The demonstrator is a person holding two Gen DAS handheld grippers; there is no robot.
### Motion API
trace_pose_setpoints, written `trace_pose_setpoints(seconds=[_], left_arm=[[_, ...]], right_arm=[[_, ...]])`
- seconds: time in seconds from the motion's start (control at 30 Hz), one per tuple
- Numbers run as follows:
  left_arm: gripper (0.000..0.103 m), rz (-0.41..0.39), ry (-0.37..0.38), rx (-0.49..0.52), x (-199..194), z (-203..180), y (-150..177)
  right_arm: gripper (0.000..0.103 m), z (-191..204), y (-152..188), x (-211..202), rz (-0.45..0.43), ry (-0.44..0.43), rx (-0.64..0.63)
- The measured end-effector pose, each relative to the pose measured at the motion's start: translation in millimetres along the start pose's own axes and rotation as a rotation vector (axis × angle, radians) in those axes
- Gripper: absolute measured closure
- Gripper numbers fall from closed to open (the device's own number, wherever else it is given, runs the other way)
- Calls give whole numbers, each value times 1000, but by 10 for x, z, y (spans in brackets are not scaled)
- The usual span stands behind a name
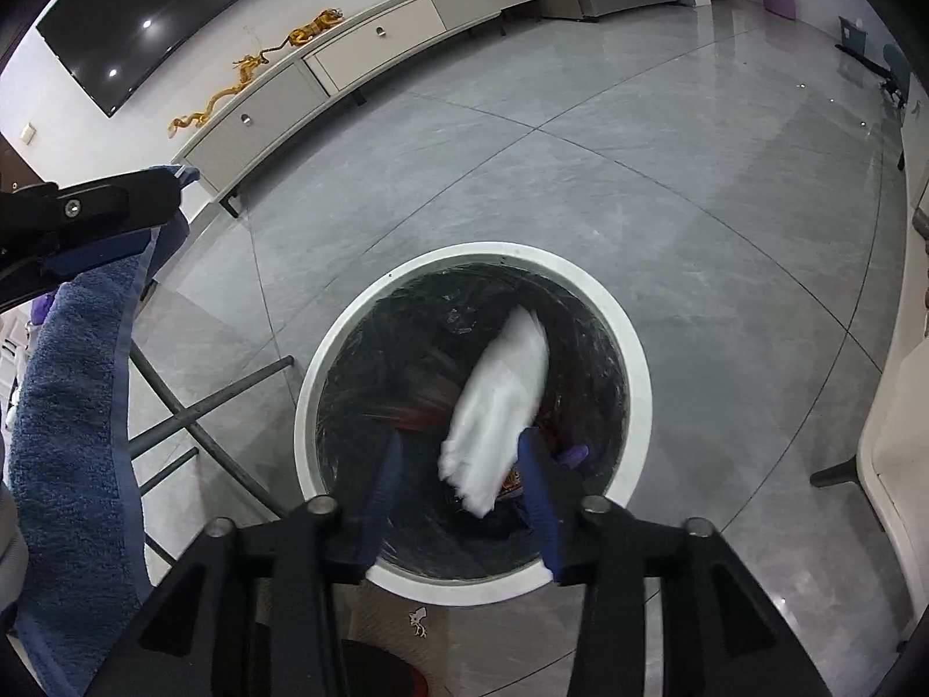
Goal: Collect trash
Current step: 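Open both grippers to drop the items into the trash bin, then move both grippers back toward the wrappers on the towel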
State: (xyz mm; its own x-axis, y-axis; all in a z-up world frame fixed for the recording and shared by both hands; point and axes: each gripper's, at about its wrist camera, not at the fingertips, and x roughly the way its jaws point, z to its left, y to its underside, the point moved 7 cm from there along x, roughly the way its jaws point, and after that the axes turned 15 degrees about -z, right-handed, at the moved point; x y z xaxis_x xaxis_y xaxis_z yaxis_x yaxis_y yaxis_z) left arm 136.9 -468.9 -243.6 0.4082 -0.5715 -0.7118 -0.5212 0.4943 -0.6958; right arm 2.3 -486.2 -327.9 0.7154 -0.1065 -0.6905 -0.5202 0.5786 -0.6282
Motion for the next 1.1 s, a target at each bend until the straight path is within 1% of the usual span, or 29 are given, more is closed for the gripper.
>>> trace_pose_setpoints(seconds=[0.13, 0.37, 0.47, 0.53, 0.63, 0.67, 0.83, 1.1], left_arm=[[42, -28, -8, 9, -156, 43, -23], [42, -173, -42, 6, -737, 186, -177], [42, -207, -51, 6, -1012, 254, -180], [42, -230, -73, 16, -1211, 303, -146], [42, -273, -130, 45, -1536, 402, -72], [42, -285, -156, 56, -1668, 456, -25], [42, -319, -233, 57, -2074, 748, 164], [42, -387, -334, -21, -2723, 1394, 459]], right_arm=[[62, -23, -7, -108, -14, 13, 4], [62, 60, -144, -488, -88, 15, 18], [62, 115, -184, -666, -116, 18, 20], [62, 164, -212, -766, -133, 16, 17], [62, 266, -271, -956, -164, 8, 5], [62, 318, -299, -1034, -179, 2, -2], [59, 612, -414, -1295, -230, -28, -37], [59, 1294, -603, -1543, -285, -103, -151]])
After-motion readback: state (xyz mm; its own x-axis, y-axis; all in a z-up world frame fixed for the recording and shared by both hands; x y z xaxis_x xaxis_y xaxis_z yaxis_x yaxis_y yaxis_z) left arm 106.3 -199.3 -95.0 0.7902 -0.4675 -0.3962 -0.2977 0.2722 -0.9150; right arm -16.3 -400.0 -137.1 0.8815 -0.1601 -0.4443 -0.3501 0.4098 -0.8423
